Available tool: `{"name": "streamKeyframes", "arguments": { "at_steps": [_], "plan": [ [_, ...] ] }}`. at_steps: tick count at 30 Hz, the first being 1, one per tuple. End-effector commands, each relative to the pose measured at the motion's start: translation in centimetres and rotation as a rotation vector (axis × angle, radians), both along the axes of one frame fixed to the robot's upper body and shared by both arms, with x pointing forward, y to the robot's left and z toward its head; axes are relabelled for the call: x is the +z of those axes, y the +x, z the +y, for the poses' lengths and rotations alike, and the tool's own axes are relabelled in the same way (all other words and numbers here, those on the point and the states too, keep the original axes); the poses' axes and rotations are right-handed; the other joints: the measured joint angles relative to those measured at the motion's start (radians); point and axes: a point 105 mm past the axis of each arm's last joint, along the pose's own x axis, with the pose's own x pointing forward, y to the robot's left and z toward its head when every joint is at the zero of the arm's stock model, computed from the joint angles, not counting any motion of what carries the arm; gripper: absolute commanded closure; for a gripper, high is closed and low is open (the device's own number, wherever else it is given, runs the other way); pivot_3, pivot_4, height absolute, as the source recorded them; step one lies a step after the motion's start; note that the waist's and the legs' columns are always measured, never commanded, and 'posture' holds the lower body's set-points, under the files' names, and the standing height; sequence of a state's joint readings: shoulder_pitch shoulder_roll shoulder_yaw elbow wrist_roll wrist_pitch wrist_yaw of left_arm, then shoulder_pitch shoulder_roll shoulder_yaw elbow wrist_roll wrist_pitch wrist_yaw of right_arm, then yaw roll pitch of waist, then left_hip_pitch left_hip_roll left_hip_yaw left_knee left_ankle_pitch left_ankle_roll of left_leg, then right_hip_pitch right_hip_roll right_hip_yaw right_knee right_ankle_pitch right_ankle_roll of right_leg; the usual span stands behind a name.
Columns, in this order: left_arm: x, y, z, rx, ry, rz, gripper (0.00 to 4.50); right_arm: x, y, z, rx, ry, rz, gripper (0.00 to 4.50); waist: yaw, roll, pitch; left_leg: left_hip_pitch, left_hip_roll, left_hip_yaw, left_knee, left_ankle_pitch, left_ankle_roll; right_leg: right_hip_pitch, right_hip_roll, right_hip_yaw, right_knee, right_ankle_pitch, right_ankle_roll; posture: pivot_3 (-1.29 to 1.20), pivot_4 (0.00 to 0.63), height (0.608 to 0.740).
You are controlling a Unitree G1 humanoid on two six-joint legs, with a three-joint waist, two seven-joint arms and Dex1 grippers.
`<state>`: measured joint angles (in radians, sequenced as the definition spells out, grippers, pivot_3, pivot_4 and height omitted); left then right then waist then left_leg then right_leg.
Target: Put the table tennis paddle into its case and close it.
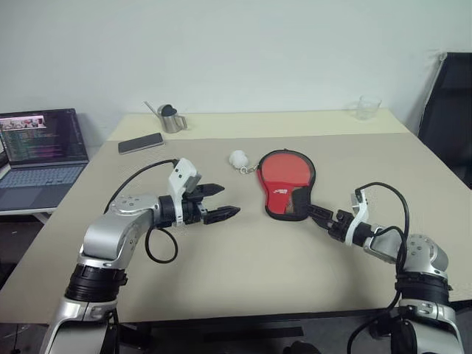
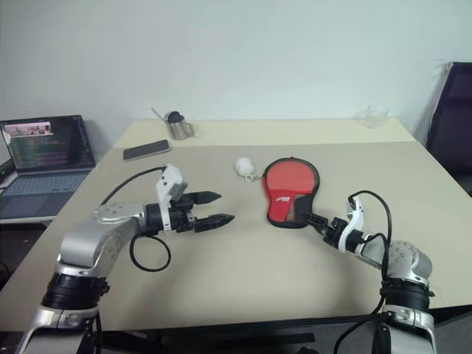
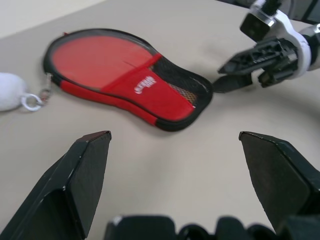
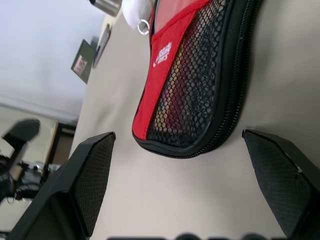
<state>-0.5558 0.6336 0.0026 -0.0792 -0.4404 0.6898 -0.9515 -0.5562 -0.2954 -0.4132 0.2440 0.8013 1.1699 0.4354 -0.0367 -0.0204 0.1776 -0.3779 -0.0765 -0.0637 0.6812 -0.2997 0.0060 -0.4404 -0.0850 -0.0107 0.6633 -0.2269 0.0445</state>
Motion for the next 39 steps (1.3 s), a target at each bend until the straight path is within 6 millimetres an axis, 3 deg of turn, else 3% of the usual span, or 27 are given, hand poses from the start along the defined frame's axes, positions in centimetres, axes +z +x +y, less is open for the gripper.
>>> {"name": "streamKeyframes", "arguments": {
  "at_steps": [1,10,16,25,35,39],
  "plan": [
    [1.2,-0.3,-0.2,-0.006,0.013,-0.061,0.02,-0.4,0.3,1.3,0.007,0.019,0.016,0.00,0.000,0.000,0.000,0.000,0.001,0.000,0.000,0.000,0.000,0.000,0.001,0.000,0.000,0.000,-0.001,0.00,0.150,0.740],
    [1.2,-0.2,-0.2,0.007,0.013,-0.061,0.02,0.0,2.5,2.5,-0.054,0.021,0.010,0.00,-0.007,0.000,0.000,0.018,0.002,0.000,-0.002,-0.002,0.004,0.018,0.004,0.001,-0.001,0.002,-0.002,0.00,0.150,0.740],
    [1.1,0.0,-0.3,0.017,0.014,-0.063,0.02,0.5,3.2,4.4,-0.043,0.046,-0.003,0.00,-0.016,0.000,0.000,0.019,0.003,0.000,-0.001,-0.002,0.004,0.018,0.005,0.001,-0.001,0.002,-0.002,0.00,0.150,0.740],
    [1.1,0.3,-0.3,0.027,0.016,-0.067,0.02,1.0,3.7,5.2,-0.046,0.043,-0.015,0.00,-0.021,0.000,0.000,0.018,0.003,0.000,-0.002,-0.002,0.003,0.017,0.005,0.001,-0.001,0.003,-0.002,0.00,0.150,0.740],
    [0.7,0.4,0.1,0.043,0.029,-0.067,0.02,1.6,4.0,-0.2,-0.148,-0.056,-0.045,0.00,-0.003,0.000,0.000,0.015,0.003,-0.002,-0.002,-0.002,0.003,0.017,0.005,-0.001,-0.004,0.003,-0.002,0.00,0.150,0.740],
    [0.7,0.4,0.1,0.044,0.031,-0.067,0.02,1.8,3.9,-1.4,-0.162,-0.068,-0.047,0.00,0.001,0.000,0.000,0.014,0.003,-0.002,-0.003,-0.002,0.003,0.016,0.005,-0.001,-0.007,0.002,-0.002,0.00,0.150,0.740]
  ]
}}
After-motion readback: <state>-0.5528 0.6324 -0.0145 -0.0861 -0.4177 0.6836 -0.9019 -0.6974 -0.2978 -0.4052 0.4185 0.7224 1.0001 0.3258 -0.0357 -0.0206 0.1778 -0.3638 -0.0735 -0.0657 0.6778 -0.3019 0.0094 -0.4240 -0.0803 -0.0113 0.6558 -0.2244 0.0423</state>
